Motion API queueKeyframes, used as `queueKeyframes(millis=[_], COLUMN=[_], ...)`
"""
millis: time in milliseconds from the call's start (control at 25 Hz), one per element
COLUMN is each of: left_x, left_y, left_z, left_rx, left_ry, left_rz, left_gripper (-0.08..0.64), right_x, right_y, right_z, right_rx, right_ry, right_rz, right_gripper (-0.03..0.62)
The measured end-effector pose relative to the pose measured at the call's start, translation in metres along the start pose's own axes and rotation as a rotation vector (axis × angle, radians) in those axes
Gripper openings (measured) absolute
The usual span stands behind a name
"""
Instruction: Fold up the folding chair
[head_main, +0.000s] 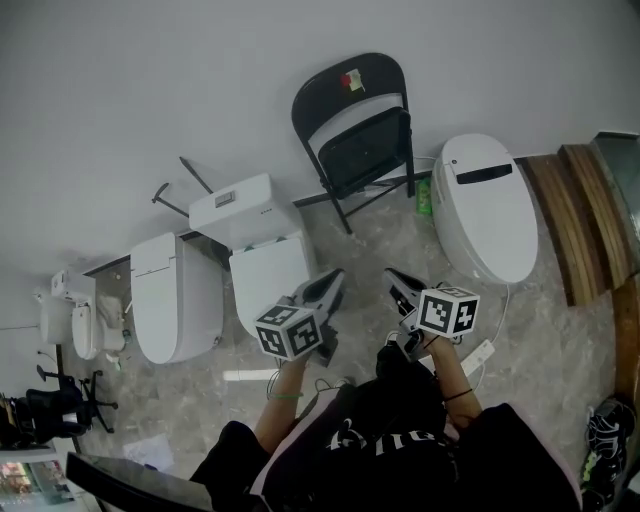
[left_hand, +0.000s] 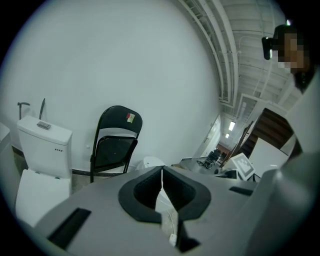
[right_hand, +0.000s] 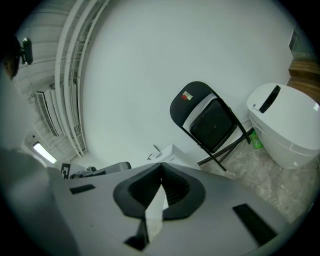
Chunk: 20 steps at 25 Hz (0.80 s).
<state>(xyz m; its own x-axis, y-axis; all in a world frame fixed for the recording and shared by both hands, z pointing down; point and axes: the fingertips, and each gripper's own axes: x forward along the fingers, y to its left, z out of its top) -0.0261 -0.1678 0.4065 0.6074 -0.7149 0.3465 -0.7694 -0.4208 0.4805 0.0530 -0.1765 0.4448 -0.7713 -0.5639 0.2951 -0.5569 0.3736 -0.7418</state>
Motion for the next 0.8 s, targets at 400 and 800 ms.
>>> queueKeyframes(millis=[400,800], left_x=[-0.117,-0.226], left_y=[0.028,0.039], left_z=[-0.047,-0.098], left_rx=[0.045,0.012], left_ry=[0.046,0.032], left_rz=[-0.009,-0.061], left_gripper=[0.009,0.009], right_x=[0.022,-0.010], right_y=[0.090,0.159], right_z=[-0.084,-0.170], right_rx=[-0.029,0.020], right_ry=[-0.008,-0.093], right_rz=[-0.011,-0.075], right_gripper=[0.015,0.015])
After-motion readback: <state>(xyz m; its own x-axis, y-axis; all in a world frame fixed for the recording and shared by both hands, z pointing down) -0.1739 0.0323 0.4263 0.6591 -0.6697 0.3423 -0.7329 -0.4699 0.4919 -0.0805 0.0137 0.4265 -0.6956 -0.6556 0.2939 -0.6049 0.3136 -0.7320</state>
